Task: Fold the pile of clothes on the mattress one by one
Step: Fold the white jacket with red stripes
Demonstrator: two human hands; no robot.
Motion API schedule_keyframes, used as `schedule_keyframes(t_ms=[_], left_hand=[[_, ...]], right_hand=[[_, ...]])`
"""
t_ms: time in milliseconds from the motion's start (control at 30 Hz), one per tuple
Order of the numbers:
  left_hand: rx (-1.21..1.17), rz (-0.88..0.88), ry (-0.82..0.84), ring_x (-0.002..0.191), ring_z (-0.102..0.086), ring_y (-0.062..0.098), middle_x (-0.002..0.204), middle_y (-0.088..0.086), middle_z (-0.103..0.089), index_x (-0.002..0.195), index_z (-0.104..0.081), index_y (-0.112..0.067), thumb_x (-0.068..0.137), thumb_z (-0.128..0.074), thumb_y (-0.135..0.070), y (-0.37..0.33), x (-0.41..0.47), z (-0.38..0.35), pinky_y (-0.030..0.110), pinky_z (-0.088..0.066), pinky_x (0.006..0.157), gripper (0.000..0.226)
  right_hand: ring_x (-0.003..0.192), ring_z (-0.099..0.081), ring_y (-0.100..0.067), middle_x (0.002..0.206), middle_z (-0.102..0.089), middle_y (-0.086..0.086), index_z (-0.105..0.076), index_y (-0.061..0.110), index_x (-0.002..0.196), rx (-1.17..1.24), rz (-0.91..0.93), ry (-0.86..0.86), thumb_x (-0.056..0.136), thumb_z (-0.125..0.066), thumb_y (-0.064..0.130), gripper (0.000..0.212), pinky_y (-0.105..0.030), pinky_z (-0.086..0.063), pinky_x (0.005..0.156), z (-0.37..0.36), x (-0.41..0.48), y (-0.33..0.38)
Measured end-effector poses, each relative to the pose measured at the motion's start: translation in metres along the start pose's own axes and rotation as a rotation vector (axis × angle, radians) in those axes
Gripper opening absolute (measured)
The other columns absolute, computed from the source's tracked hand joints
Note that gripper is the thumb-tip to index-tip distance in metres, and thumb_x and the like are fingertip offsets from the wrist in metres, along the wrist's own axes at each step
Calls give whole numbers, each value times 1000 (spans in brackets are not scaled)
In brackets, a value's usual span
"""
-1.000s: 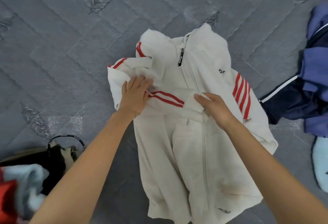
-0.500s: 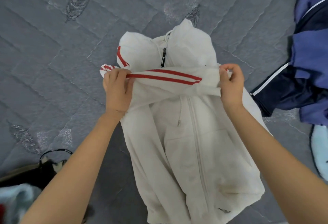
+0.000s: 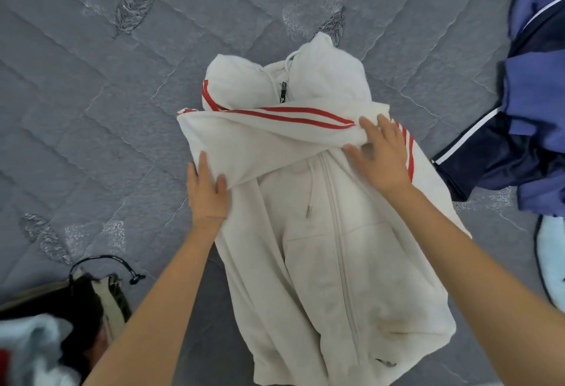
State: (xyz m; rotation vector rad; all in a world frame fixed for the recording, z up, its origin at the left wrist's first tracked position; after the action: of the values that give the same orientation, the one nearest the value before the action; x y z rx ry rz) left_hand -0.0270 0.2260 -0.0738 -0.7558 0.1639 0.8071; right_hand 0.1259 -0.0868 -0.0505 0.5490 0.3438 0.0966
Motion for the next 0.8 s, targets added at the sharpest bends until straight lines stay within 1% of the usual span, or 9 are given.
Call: schedule_keyframes(t_ms=[100,167,267,333,400,467,600,667,800], left_hand=[[129,-32,116,144,-15,31,156,17,-15,152,-17,-22,100,-44,-23,14,-6,-12,40,-15,118,59],[143,-77,81,137,-26,31,148,16,-29,152,-21,-21,99,-47,-22,14,-6,-8,40,-22,115,59],[-185,25,5,127,-39,20,142,5,-39,150,-23,-11,94,-56,-9,20,-1,2,29,-30,109,65],[-417,235,-84,108,-49,15,123,3,-50,138,-35,-7,91,-59,-7,34,0,8,21,-39,91,52],[-423,330,-182,93,-50,16,96,-2,-53,113,-44,-8,91,-59,-6,42,-4,15,19,-42,79,26],[-391,289,-247,90,-49,17,87,-3,-50,102,-43,-11,92,-55,-2,43,-8,23,19,-42,78,17],[-153,87,-243,112,-48,30,121,16,-52,125,-47,0,89,-49,7,23,-11,28,31,-37,99,36],[10,-33,-228,126,-37,33,138,20,-41,140,-40,-4,87,-55,4,5,-9,27,36,-28,108,55],[171,-203,-129,141,-24,33,153,17,-25,148,-32,-15,92,-58,-12,-27,-1,12,44,-20,115,62]], right_hand=[[138,-32,-34,147,-41,-16,-52,15,137,-83,-28,-2,96,-55,31,44,-39,-19,115,-10,-5,-8],[115,-51,-38,120,-61,-19,-68,5,112,-115,77,-123,94,-57,22,27,-41,-33,101,5,-3,0],[77,-52,-35,73,-55,-15,-54,4,72,-87,172,-222,93,-56,19,26,-44,-40,75,28,6,15],[65,-41,-29,63,-41,-5,-41,9,69,31,140,-247,95,-49,24,31,-40,-35,66,39,16,18],[74,-44,-29,73,-48,-5,-52,8,80,54,120,-277,96,-48,27,26,-38,-32,73,43,24,22],[94,-47,-31,94,-54,-11,-65,11,102,-36,139,-298,95,-52,24,20,-33,-26,82,44,29,30],[106,-43,-32,107,-52,-12,-70,16,111,-9,110,-288,90,-55,10,26,-32,-26,88,45,37,35],[113,-42,-31,117,-52,-11,-66,17,119,34,53,-276,88,-60,16,31,-36,-31,96,47,41,30],[128,-37,-25,136,-43,-8,-47,17,137,161,-126,-133,87,-68,30,55,-32,-31,102,40,51,13]])
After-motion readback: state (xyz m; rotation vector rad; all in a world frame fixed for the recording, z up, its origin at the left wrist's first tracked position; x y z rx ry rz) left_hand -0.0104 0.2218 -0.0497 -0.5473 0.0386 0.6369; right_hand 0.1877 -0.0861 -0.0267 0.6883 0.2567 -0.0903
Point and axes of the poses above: each hand's wrist, its own x-axis towards the middle knuckle, its own z-axis out of the back of the hand, y = z × x, the point moved 8 cm from there along x, towards the middle knuckle
